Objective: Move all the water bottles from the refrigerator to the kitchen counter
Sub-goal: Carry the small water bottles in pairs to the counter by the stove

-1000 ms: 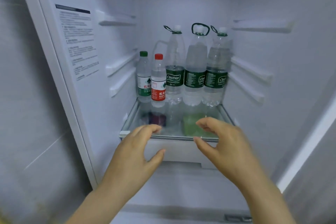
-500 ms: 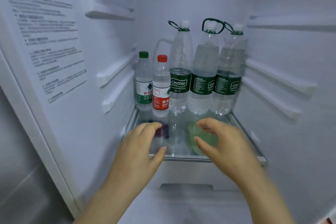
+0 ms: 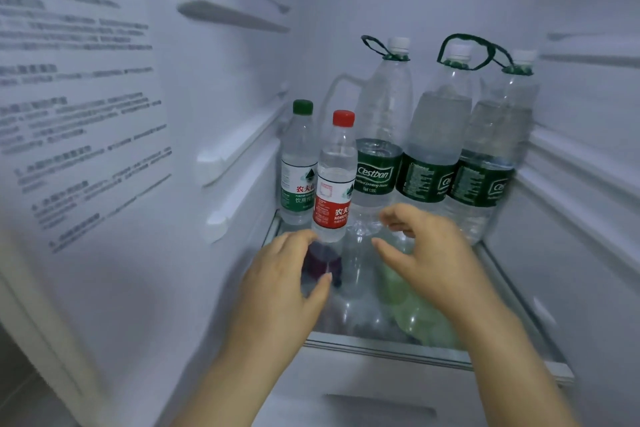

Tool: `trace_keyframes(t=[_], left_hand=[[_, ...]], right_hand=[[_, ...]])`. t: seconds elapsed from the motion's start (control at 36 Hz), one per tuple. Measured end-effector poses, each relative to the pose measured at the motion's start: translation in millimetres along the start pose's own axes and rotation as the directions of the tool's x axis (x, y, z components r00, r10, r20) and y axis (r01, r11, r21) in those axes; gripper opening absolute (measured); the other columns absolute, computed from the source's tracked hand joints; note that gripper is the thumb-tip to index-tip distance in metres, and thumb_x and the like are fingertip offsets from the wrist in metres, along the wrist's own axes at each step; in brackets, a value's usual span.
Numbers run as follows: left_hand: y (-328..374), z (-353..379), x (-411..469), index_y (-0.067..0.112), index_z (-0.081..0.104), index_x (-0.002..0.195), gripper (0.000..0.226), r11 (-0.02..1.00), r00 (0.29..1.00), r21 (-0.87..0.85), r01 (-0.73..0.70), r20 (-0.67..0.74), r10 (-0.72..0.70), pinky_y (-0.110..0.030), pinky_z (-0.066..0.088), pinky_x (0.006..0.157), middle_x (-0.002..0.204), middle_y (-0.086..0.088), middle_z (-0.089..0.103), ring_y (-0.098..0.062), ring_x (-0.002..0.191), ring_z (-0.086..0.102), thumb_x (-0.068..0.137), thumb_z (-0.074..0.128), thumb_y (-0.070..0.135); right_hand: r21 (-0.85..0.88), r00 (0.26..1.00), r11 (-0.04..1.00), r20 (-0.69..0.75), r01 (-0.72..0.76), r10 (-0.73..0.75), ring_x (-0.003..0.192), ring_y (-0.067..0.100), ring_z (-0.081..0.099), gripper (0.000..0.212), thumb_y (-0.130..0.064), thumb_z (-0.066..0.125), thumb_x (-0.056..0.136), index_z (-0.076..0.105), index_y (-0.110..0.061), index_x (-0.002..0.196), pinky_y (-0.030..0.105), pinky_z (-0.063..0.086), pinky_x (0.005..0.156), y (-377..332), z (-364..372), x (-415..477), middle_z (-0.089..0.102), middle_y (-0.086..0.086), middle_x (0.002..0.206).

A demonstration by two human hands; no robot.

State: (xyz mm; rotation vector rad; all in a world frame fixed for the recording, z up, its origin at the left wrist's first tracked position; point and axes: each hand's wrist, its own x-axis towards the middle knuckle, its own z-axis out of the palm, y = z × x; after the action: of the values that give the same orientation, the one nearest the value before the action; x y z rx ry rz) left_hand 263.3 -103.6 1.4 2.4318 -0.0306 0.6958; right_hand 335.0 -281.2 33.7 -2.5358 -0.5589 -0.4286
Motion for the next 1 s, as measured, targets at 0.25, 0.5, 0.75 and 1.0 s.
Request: trace_keyframes(t=[0.25, 0.5, 0.75, 1.0], left_hand=[[2, 5, 28, 0.029, 0.047, 0.131, 0.049, 0.996, 0.998, 0.07, 0.057, -0.031, -0.055, -0.011, 0.029, 0.089, 0.129, 0.017, 0.051, -0.005, 0.117, 0.047, 0.085, 0.064, 0.032], [11, 3, 63, 0.03, 0.043, 0.135, 0.051, 0.995, 0.992, 0.089, 0.035, -0.127, -0.023, -0.013, 0.029, 0.09, 0.132, 0.016, 0.048, -0.004, 0.118, 0.045, 0.087, 0.061, 0.034], [9, -1, 90, 0.023, 0.048, 0.13, 0.05, 0.993, 0.981, 0.113, 0.043, -0.193, -0.021, -0.026, 0.04, 0.095, 0.125, 0.008, 0.053, -0.011, 0.115, 0.049, 0.084, 0.064, 0.03], [3, -3, 117, 0.017, 0.044, 0.135, 0.056, 0.993, 0.975, 0.111, 0.038, -0.222, -0.012, -0.022, 0.033, 0.097, 0.133, 0.0, 0.049, -0.015, 0.122, 0.045, 0.084, 0.065, 0.024]], right_hand=[[-0.017, 0.986, 0.991, -0.096, 0.135, -0.136, 0.113, 0.014, 0.058, 0.045, -0.031, 0.067, 0.084, 0.056, -0.019, 0.126, 0.037, 0.048, 0.097, -2, -12, 60, 0.063, -0.004, 0.123], [-0.062, 0.965, 0.968, -0.092, 0.242, -0.246, 0.119, 0.016, 0.052, 0.06, -0.035, 0.065, 0.086, 0.041, -0.019, 0.139, 0.032, 0.045, 0.096, -9, -22, 111, 0.053, 0.0, 0.135], [-0.1, 0.936, 0.931, 0.021, 0.351, -0.35, 0.125, 0.017, 0.044, 0.083, -0.042, 0.065, 0.083, 0.022, -0.019, 0.15, 0.031, 0.039, 0.101, -16, -16, 138, 0.034, 0.0, 0.148], [-0.116, 0.917, 0.911, -0.003, 0.396, -0.399, 0.123, 0.017, 0.047, 0.079, -0.035, 0.068, 0.082, 0.025, -0.023, 0.147, 0.033, 0.044, 0.097, -8, -9, 136, 0.036, -0.002, 0.146]])
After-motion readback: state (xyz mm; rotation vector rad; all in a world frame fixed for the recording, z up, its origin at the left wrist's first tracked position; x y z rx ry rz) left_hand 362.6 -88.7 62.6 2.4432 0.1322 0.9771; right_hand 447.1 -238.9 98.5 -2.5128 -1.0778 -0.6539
